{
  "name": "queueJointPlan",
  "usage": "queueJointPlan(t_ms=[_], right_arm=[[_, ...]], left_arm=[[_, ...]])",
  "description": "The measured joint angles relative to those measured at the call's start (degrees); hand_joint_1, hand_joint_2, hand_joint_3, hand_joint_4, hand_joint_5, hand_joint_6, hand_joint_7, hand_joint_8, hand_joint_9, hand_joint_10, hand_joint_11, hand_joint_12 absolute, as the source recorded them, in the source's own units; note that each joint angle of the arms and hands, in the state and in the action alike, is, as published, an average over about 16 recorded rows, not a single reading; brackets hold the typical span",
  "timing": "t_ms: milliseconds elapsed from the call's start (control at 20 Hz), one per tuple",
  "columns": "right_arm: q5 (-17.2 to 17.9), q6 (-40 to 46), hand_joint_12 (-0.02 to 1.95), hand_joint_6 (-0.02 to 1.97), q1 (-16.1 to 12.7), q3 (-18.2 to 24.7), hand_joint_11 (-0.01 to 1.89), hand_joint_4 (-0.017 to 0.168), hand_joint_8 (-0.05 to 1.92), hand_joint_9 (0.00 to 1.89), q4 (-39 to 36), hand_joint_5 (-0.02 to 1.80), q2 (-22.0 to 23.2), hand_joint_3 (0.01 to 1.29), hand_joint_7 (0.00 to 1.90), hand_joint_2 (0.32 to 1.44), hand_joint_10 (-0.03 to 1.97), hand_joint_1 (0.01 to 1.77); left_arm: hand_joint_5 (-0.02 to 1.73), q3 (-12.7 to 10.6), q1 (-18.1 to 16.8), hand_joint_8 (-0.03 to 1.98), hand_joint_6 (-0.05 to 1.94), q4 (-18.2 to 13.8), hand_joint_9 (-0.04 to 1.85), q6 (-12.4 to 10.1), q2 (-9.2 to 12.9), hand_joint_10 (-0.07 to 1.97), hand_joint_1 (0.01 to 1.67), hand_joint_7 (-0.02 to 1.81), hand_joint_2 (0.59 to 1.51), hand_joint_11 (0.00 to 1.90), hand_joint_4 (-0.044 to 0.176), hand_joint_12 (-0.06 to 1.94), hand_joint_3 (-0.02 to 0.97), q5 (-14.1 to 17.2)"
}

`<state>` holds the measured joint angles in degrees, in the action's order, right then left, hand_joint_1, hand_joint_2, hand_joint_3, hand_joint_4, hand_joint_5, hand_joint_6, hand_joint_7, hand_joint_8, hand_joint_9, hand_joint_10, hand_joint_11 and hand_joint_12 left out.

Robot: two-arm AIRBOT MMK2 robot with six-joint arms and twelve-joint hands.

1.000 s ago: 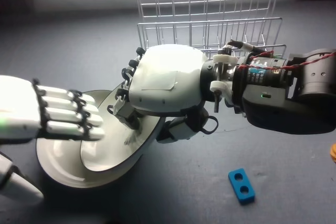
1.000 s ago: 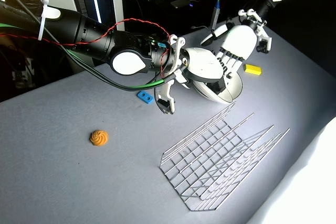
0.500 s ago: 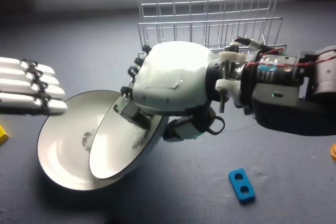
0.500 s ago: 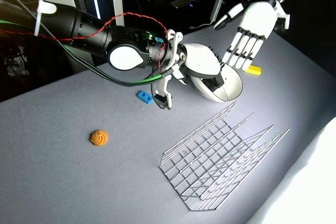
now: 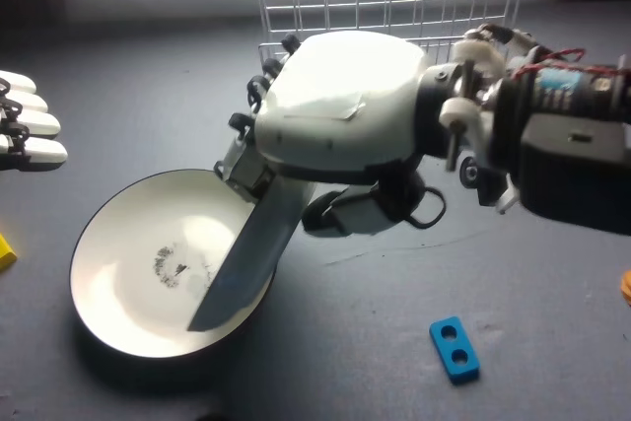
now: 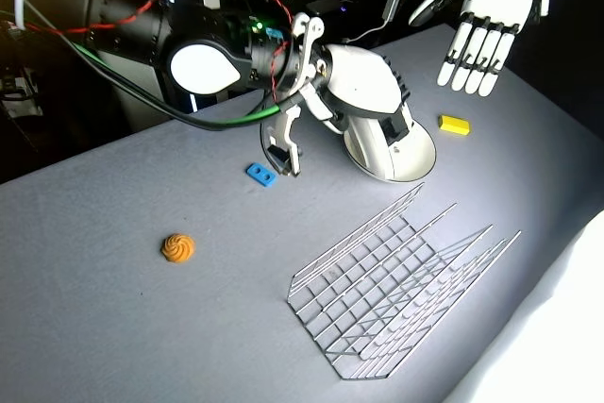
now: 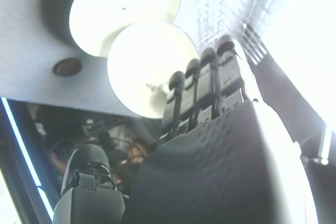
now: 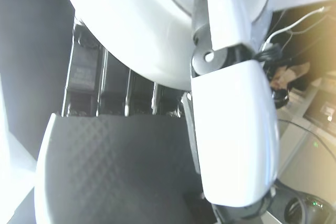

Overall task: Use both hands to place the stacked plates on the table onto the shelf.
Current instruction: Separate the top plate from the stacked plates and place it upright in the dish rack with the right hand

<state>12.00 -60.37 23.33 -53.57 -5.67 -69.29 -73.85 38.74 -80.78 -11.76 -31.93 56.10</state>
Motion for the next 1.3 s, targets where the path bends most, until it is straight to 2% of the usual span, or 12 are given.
queueJointPlan(t_ms=[250,350,500,650,850,1150,1300], right_arm=[[-0.60,-0.06,1.17,1.15,-2.37,3.21,0.68,0.014,0.96,1.01,4.24,0.88,4.06,0.02,0.96,1.02,0.45,1.26],[-0.82,-0.08,1.17,1.15,-3.40,4.47,0.68,0.014,0.97,1.02,5.91,0.88,5.71,0.02,0.96,1.02,0.44,1.26],[-1.12,-0.12,1.17,1.14,-5.06,6.13,0.68,0.011,0.97,1.00,8.72,0.88,8.09,0.02,0.96,1.02,0.56,1.27],[-1.33,-0.15,1.18,1.14,-6.79,7.40,0.67,0.011,0.97,1.00,11.67,0.88,10.26,0.02,0.96,1.02,0.58,1.28],[-1.49,-0.21,1.21,1.14,-9.06,8.36,0.67,0.004,0.96,0.94,15.70,0.87,12.47,0.02,0.96,1.02,0.85,1.30],[-1.78,-0.04,1.22,1.13,-12.33,7.66,0.66,-0.004,0.94,0.86,22.85,0.87,14.48,0.02,0.96,1.02,1.22,1.32],[-1.97,0.83,1.22,1.12,-13.60,6.38,0.67,-0.005,0.93,0.87,26.04,0.87,15.06,0.02,0.97,1.02,1.21,1.33]], left_arm=[[0.08,-0.21,-2.77,0.00,0.01,-2.62,0.02,-2.01,1.06,0.02,0.01,0.05,1.084,0.02,0.003,0.01,0.019,0.25],[0.08,-0.22,-3.68,0.00,0.01,-3.86,0.02,-2.51,1.22,0.02,0.01,0.04,1.084,0.02,0.003,0.01,0.019,0.20],[0.08,-0.23,-4.81,0.00,0.01,-5.44,0.02,-3.04,1.31,0.02,0.01,0.04,1.084,0.02,0.004,0.01,0.019,0.03],[0.08,-0.14,-5.52,0.00,0.01,-6.68,0.02,-3.28,1.35,0.02,0.01,0.04,1.086,0.02,0.005,0.01,0.019,-0.16],[0.08,-0.13,-6.15,0.00,0.01,-7.87,0.02,-3.36,1.12,0.02,0.01,0.04,1.086,0.02,0.005,0.01,0.019,-0.29],[0.08,-0.55,-7.23,0.00,0.01,-8.86,0.02,-3.65,0.38,0.02,0.01,0.05,1.087,0.03,0.006,0.01,0.019,-0.18],[0.09,-0.85,-7.88,0.00,0.01,-9.41,0.02,-4.01,-0.19,0.02,0.01,0.04,1.088,0.02,0.006,0.01,0.019,0.01]])
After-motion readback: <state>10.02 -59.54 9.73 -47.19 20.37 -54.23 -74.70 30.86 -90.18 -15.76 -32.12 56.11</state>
